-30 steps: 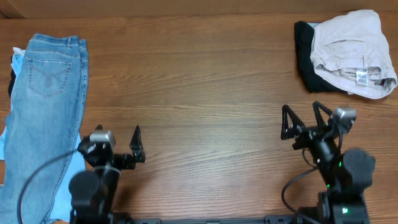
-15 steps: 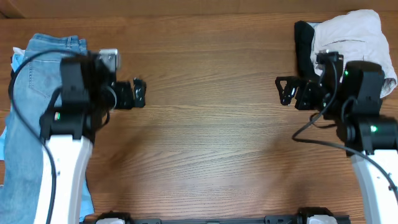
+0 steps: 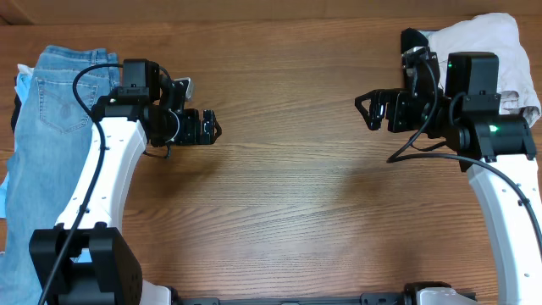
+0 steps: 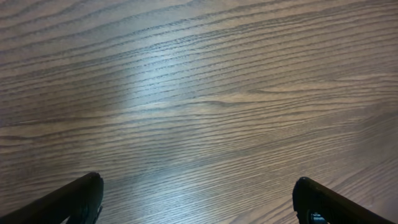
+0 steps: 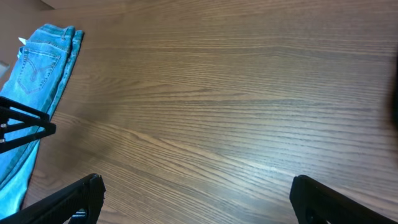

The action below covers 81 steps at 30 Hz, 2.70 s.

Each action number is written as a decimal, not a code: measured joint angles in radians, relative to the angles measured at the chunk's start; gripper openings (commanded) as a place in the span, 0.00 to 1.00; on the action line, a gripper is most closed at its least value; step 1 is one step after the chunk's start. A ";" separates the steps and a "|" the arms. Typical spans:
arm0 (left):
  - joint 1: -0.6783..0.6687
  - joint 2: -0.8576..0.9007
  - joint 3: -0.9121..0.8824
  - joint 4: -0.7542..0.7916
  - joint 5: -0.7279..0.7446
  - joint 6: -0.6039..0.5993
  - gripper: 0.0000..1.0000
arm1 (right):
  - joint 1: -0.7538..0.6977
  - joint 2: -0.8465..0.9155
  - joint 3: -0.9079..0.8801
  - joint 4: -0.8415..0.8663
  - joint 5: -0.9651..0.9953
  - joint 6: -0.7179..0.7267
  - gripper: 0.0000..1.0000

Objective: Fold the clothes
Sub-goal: 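Reach the left gripper to the light blue jeans on the left pile, then grasp the jeans with the left gripper and drag them toward center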

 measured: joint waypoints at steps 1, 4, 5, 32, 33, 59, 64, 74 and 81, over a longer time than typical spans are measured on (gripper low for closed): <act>0.000 0.002 0.000 0.003 0.000 0.000 1.00 | 0.000 0.023 0.002 0.007 -0.004 0.000 0.90; 0.000 0.002 0.054 -0.010 0.003 0.000 1.00 | 0.000 0.092 0.002 0.044 -0.006 -0.002 0.85; 0.000 0.005 0.100 -0.021 0.000 0.000 1.00 | 0.003 0.125 0.002 0.068 -0.006 -0.004 0.85; 0.272 0.554 0.465 0.327 -0.644 -0.023 0.99 | 0.085 0.210 0.000 0.155 -0.006 -0.003 0.99; 0.272 0.583 0.465 0.335 -0.642 -0.023 0.99 | 0.085 0.210 0.000 0.156 -0.006 -0.003 0.99; 0.266 0.750 0.954 -0.111 -0.687 -0.079 0.04 | 0.085 0.210 -0.002 0.238 -0.007 -0.002 0.98; 0.231 0.753 1.226 -0.257 -0.701 -0.097 0.04 | 0.085 0.210 -0.002 0.238 -0.007 -0.003 0.98; -0.109 0.761 1.509 -0.391 -0.668 -0.068 0.04 | 0.085 0.210 -0.002 0.236 -0.007 -0.002 0.99; -0.326 0.761 1.508 -0.362 -0.617 -0.066 0.04 | 0.084 0.210 0.000 0.237 -0.007 0.030 0.99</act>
